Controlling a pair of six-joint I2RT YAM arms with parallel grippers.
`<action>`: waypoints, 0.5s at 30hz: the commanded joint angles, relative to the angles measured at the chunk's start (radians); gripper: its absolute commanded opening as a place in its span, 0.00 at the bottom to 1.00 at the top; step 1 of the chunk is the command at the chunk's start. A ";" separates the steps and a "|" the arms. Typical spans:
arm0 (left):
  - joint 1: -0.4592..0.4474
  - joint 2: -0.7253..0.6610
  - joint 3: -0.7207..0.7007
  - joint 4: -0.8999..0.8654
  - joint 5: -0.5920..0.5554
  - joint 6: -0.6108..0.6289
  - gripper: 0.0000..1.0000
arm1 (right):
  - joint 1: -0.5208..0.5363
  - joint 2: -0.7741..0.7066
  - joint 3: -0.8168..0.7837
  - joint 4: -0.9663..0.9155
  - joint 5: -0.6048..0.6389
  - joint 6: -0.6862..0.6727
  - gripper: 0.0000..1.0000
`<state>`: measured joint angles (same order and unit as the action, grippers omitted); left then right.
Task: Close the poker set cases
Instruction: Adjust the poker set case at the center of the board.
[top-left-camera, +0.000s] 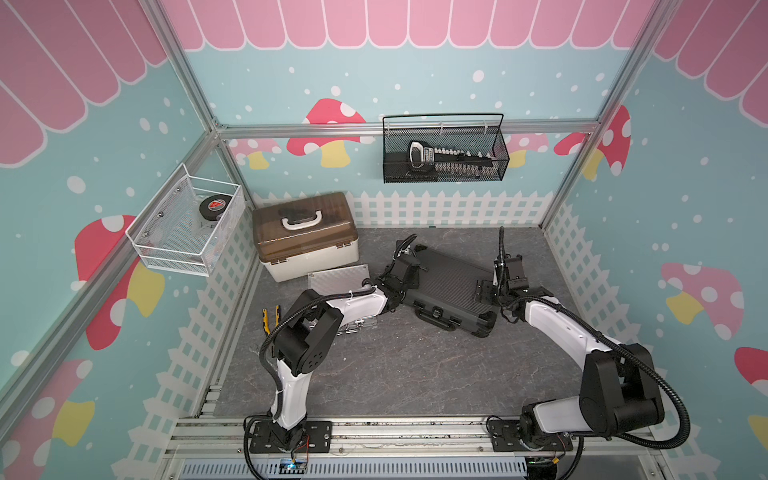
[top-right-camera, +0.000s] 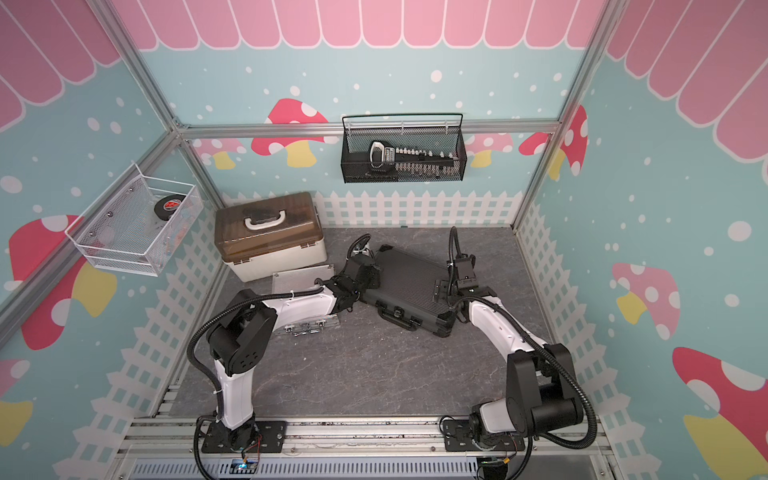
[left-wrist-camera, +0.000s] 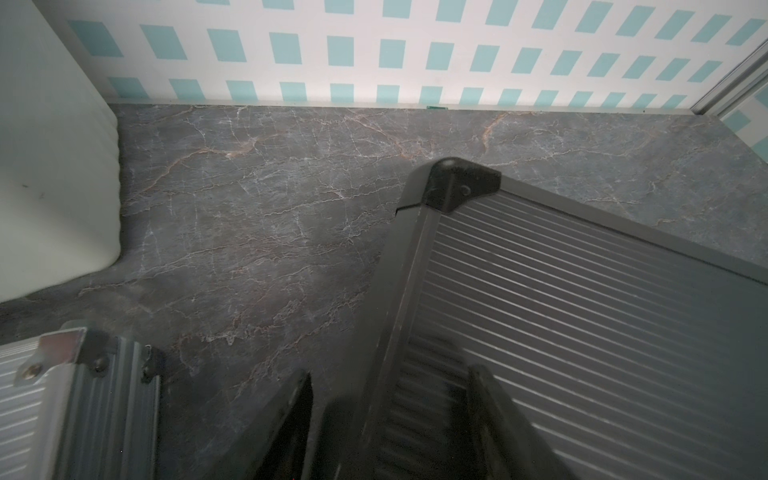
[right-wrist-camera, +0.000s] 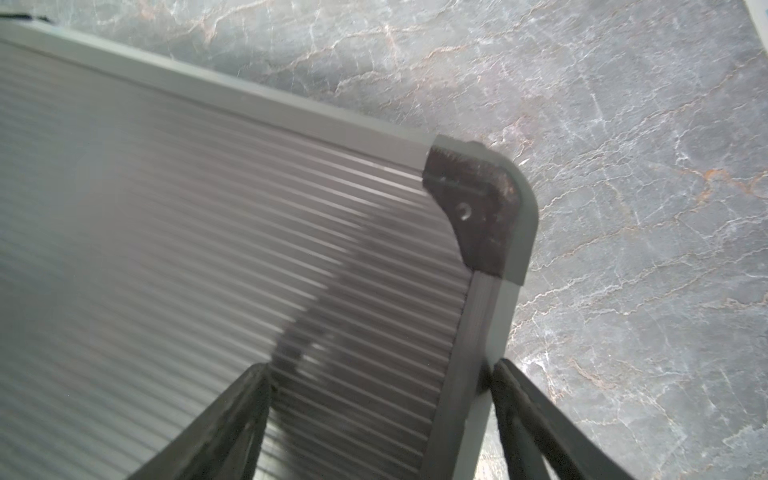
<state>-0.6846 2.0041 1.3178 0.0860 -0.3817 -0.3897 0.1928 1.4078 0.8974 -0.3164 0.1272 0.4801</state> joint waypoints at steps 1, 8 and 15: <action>-0.002 0.024 -0.052 -0.158 0.014 0.006 0.59 | -0.031 -0.025 -0.029 -0.055 -0.025 0.025 0.86; -0.002 0.018 -0.053 -0.157 0.016 0.008 0.59 | -0.073 -0.021 -0.044 -0.074 -0.095 0.020 0.89; -0.001 0.024 -0.047 -0.158 0.019 0.009 0.59 | -0.083 0.039 -0.072 0.022 -0.268 0.028 0.92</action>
<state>-0.6846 2.0018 1.3151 0.0875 -0.3813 -0.3893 0.1101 1.4010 0.8593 -0.2783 -0.0360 0.5060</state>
